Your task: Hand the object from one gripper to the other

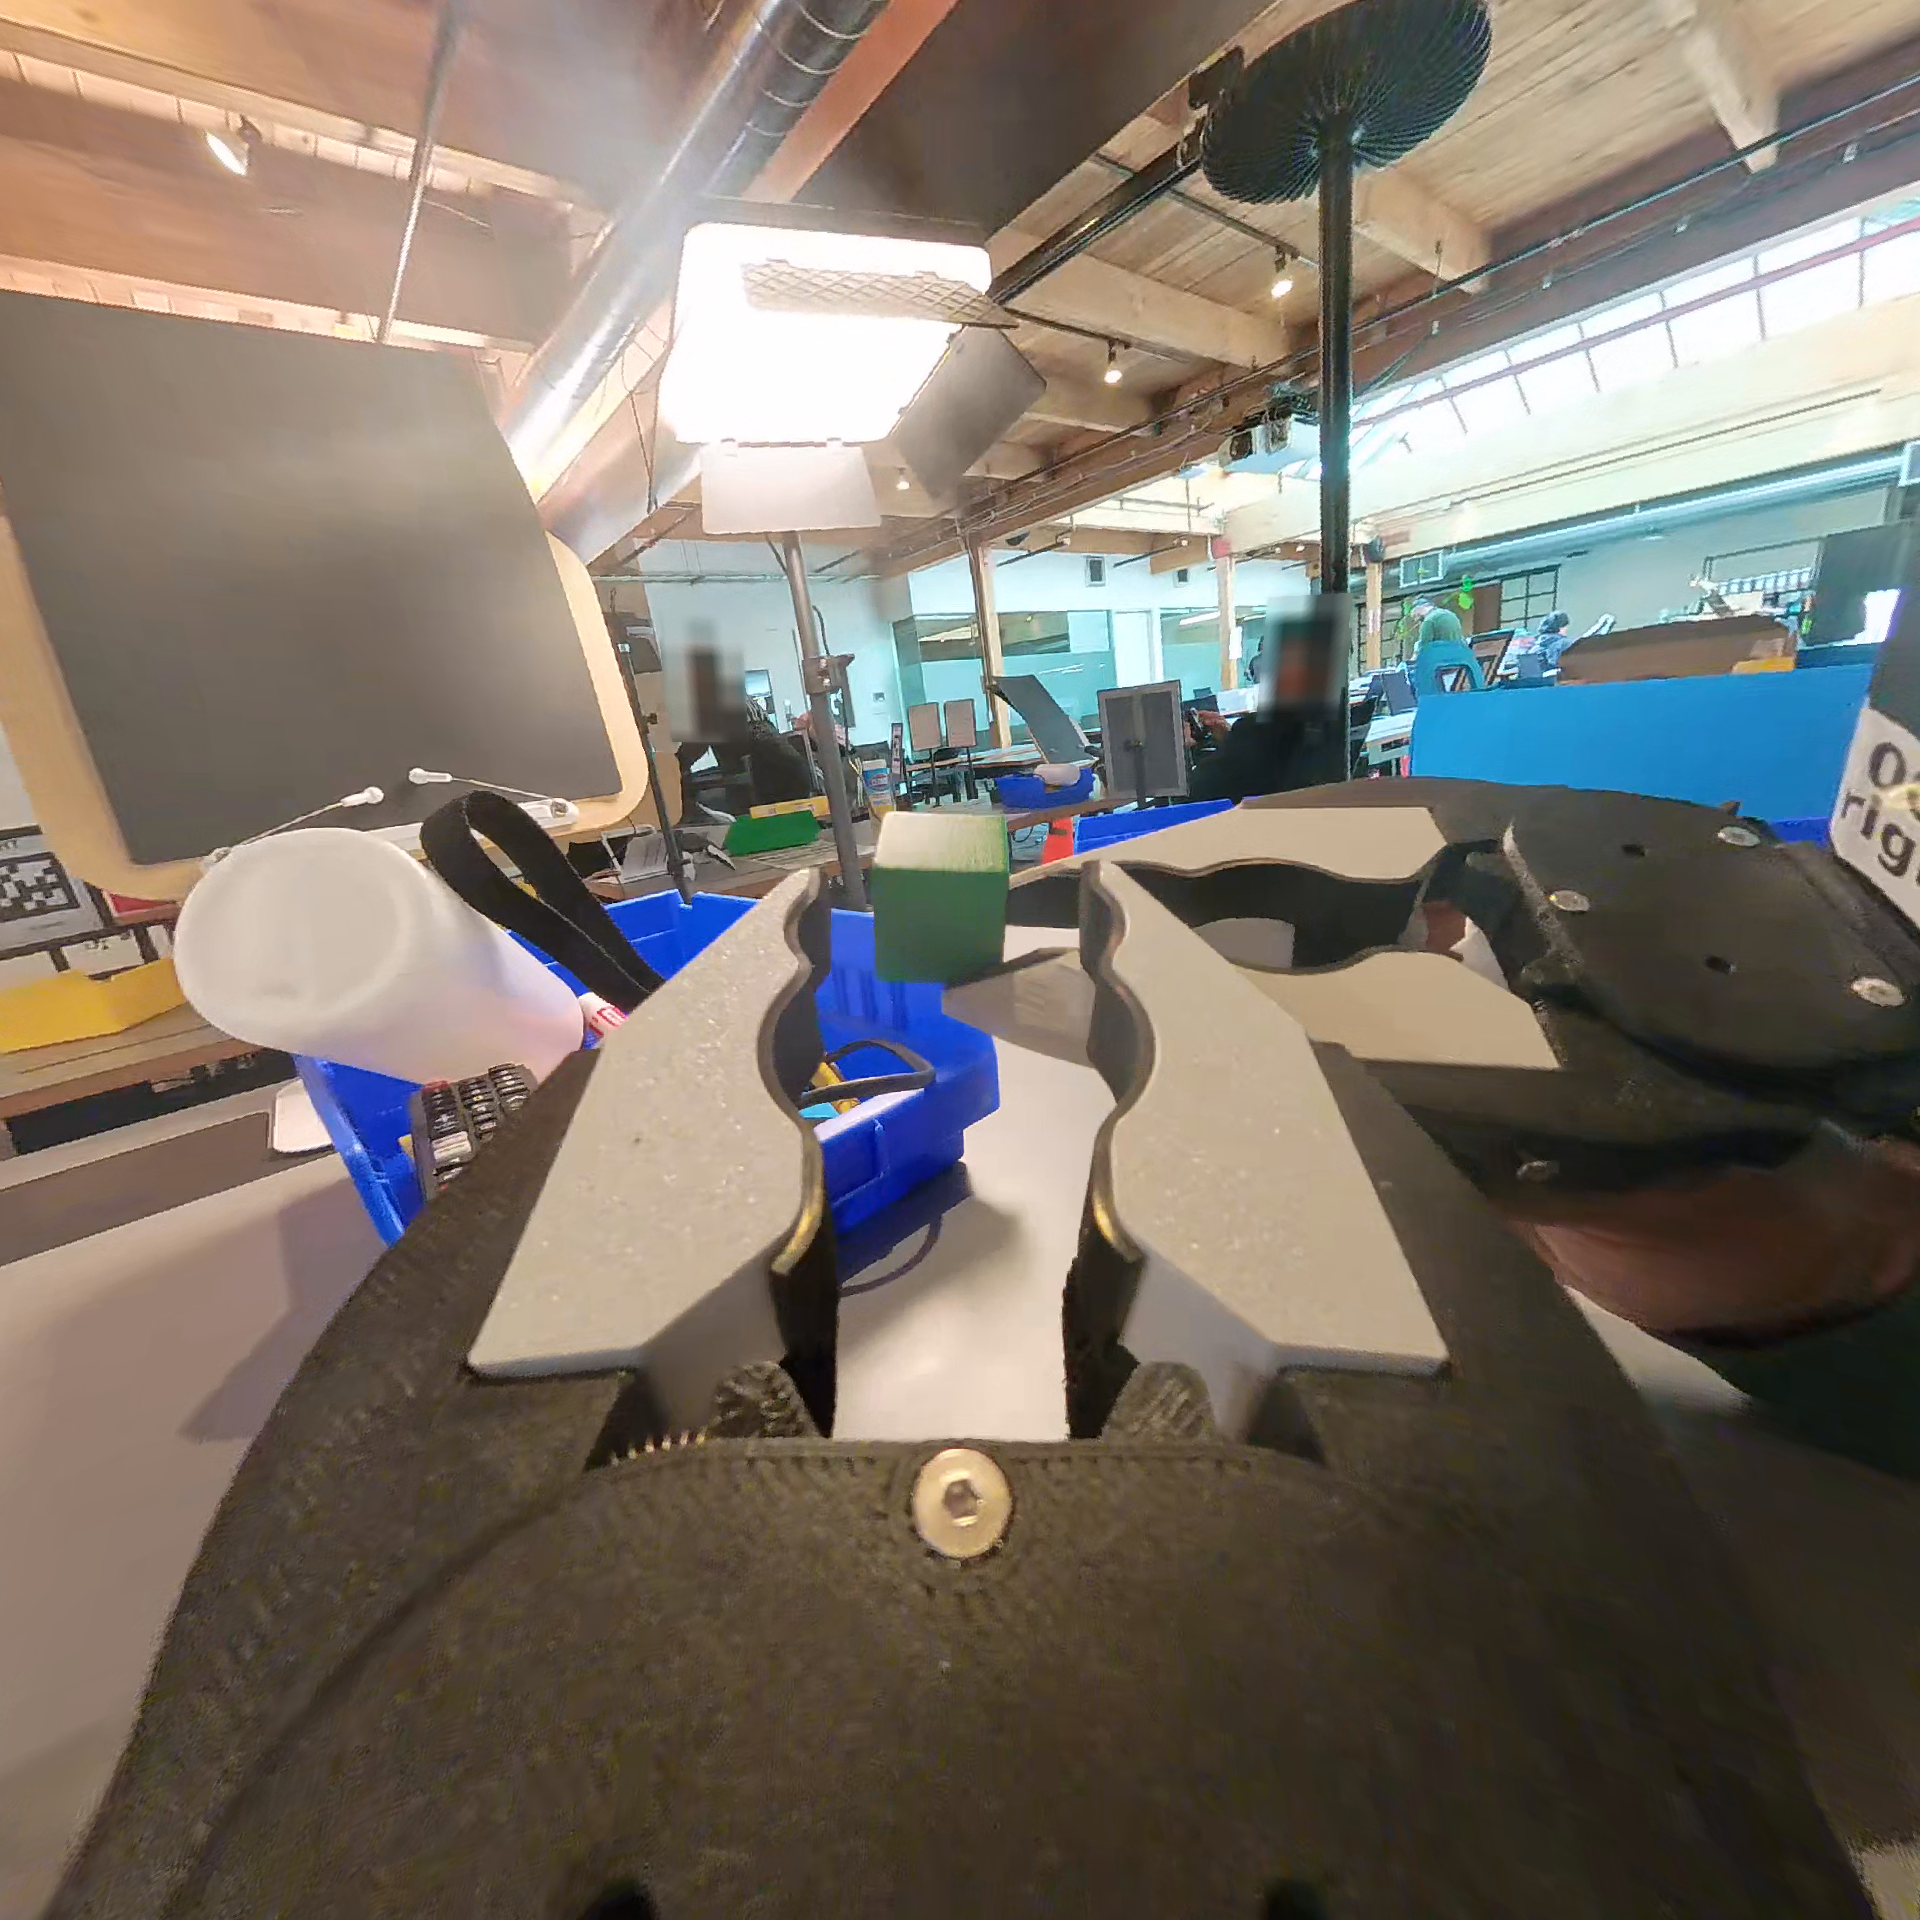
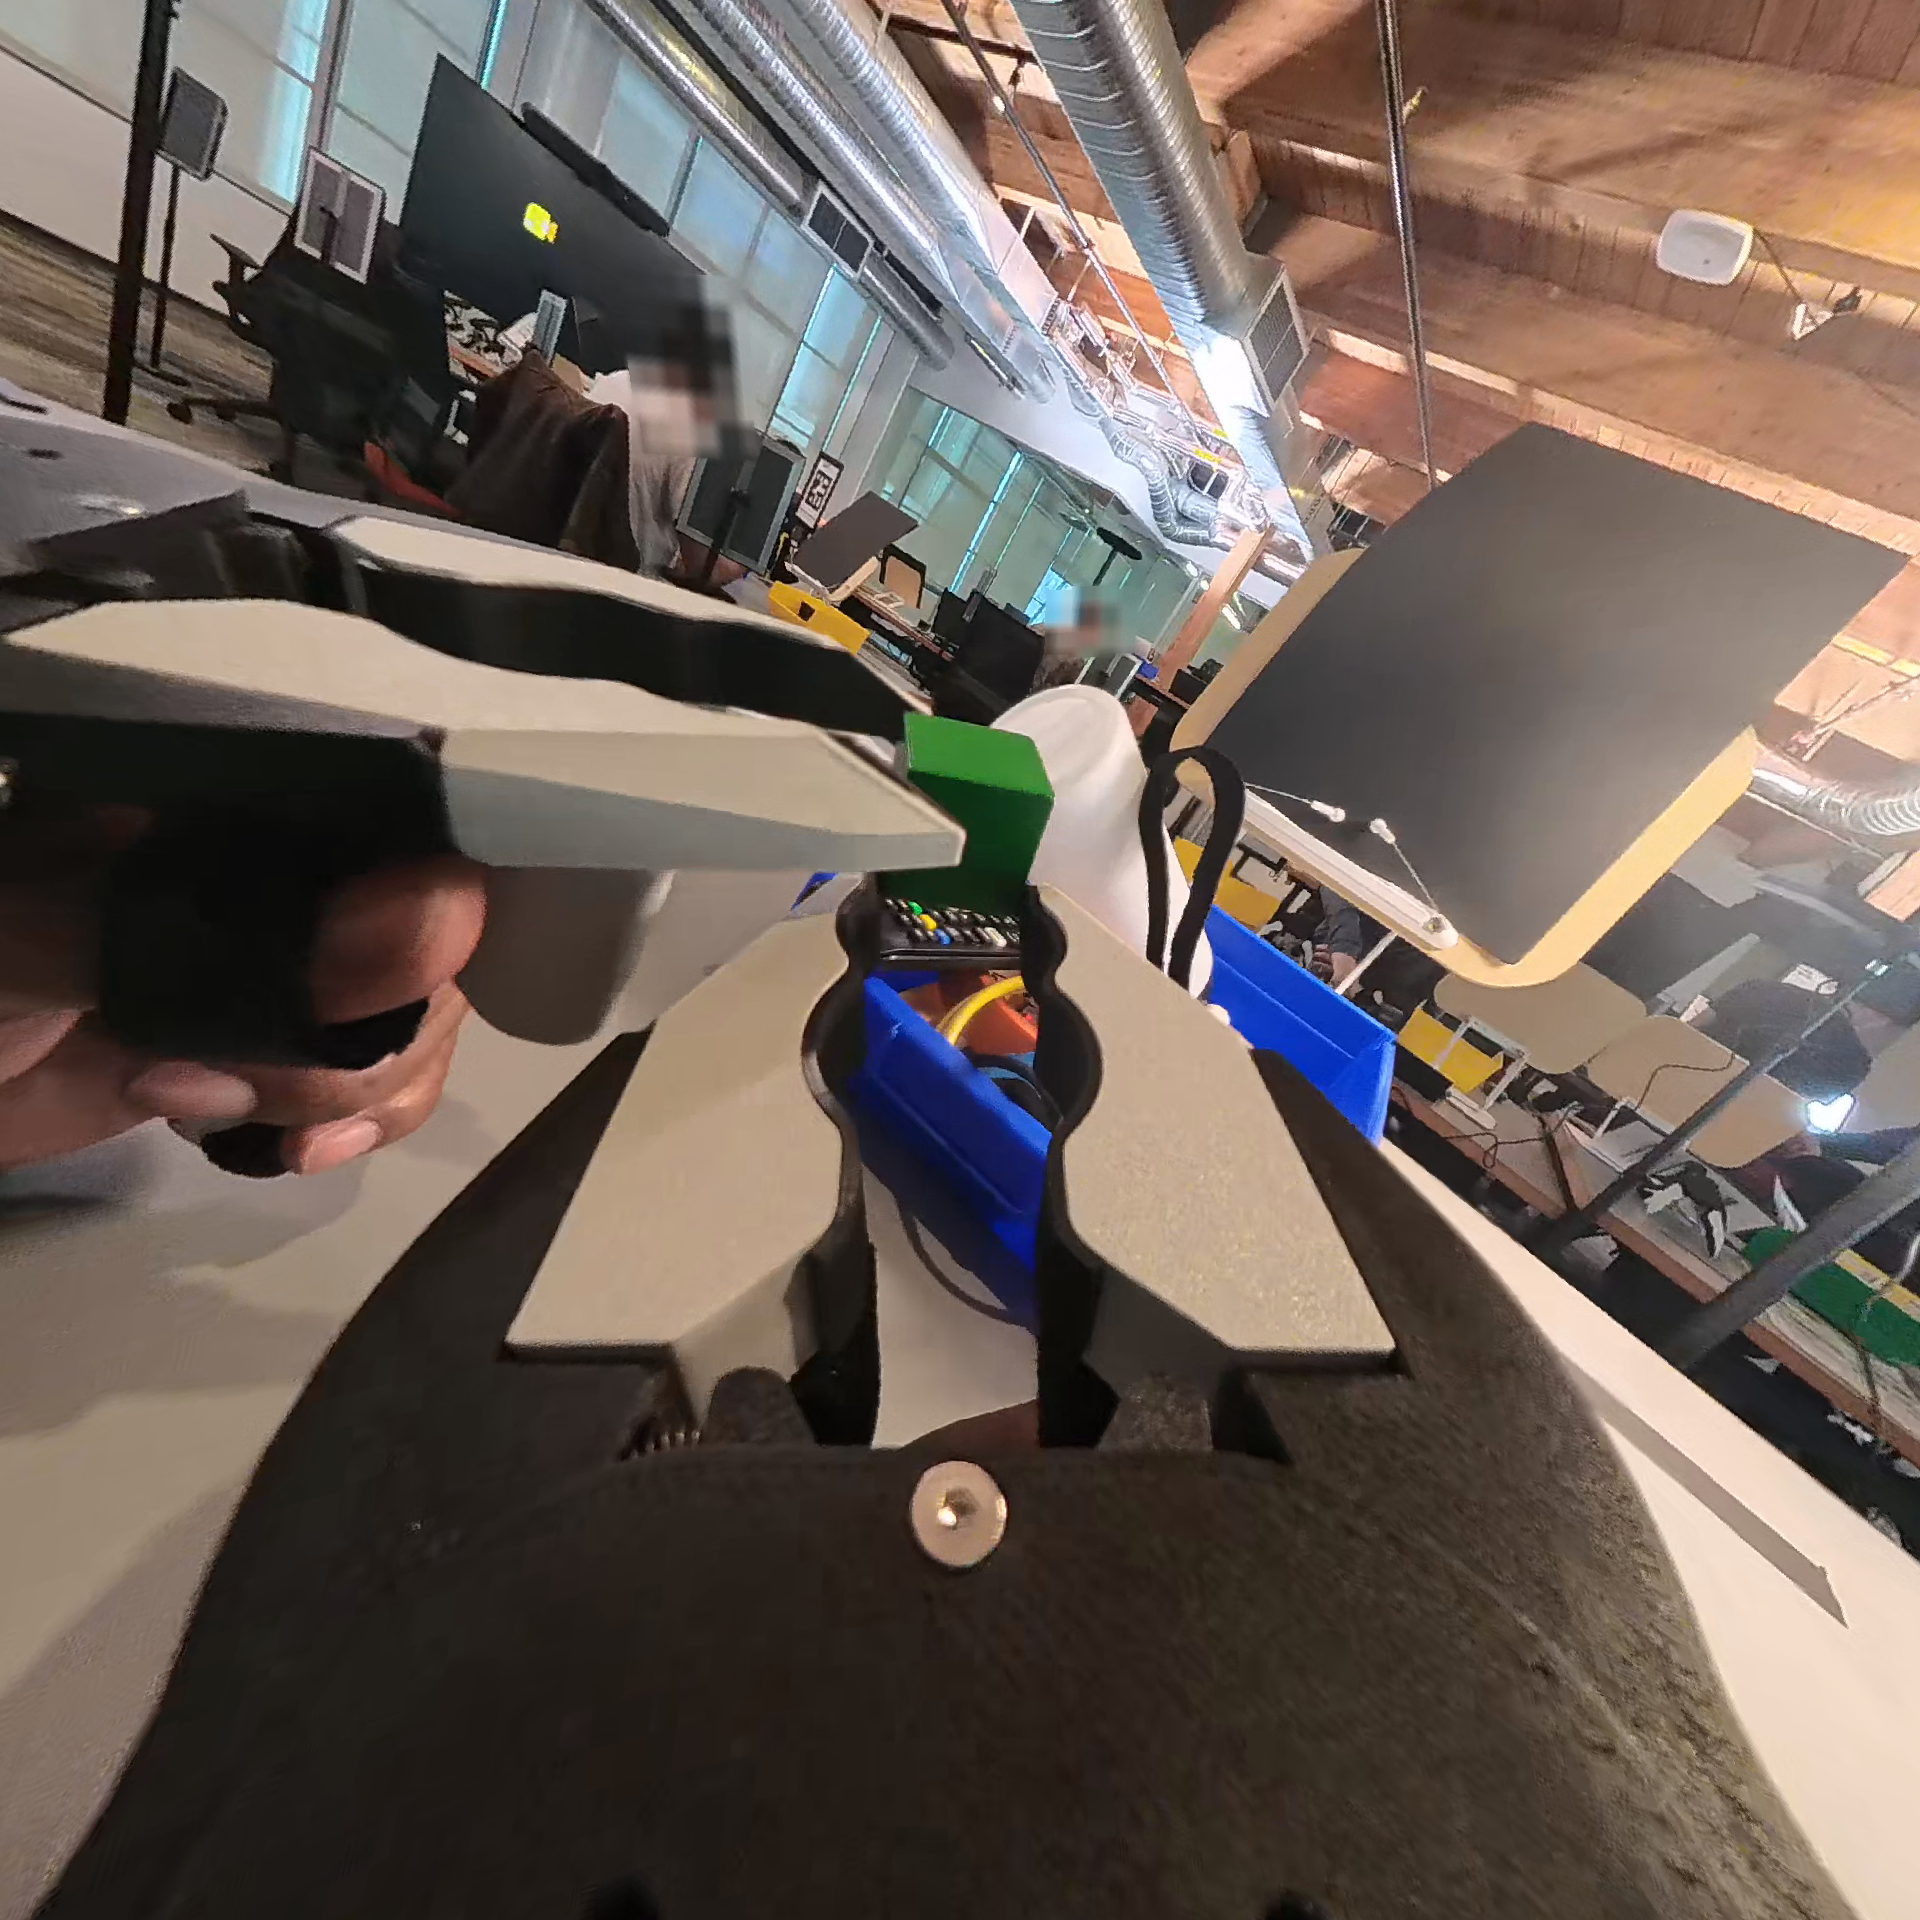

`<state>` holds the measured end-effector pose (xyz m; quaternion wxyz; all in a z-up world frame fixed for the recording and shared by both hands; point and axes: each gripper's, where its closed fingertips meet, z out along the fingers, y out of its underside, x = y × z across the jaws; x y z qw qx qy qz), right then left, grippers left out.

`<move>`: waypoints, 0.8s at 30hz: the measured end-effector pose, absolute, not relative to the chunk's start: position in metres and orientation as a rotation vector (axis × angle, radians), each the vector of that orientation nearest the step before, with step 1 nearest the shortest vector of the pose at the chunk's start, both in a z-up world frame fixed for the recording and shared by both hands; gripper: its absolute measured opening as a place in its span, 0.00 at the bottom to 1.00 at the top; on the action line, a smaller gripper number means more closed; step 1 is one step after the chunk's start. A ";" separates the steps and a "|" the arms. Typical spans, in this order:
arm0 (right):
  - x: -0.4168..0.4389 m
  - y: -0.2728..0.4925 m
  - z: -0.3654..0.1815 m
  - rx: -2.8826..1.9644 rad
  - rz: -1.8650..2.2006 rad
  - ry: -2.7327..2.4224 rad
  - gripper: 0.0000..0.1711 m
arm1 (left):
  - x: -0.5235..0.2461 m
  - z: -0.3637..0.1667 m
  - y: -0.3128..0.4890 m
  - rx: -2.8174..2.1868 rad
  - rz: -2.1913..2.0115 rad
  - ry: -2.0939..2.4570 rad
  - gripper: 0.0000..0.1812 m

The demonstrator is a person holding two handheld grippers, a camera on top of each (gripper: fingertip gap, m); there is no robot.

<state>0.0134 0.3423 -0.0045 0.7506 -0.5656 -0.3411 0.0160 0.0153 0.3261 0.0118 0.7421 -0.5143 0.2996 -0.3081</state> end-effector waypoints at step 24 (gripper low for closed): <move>0.047 0.364 -0.020 -1.476 0.290 -0.661 0.16 | 0.016 -0.003 0.335 -1.181 -0.503 0.722 0.15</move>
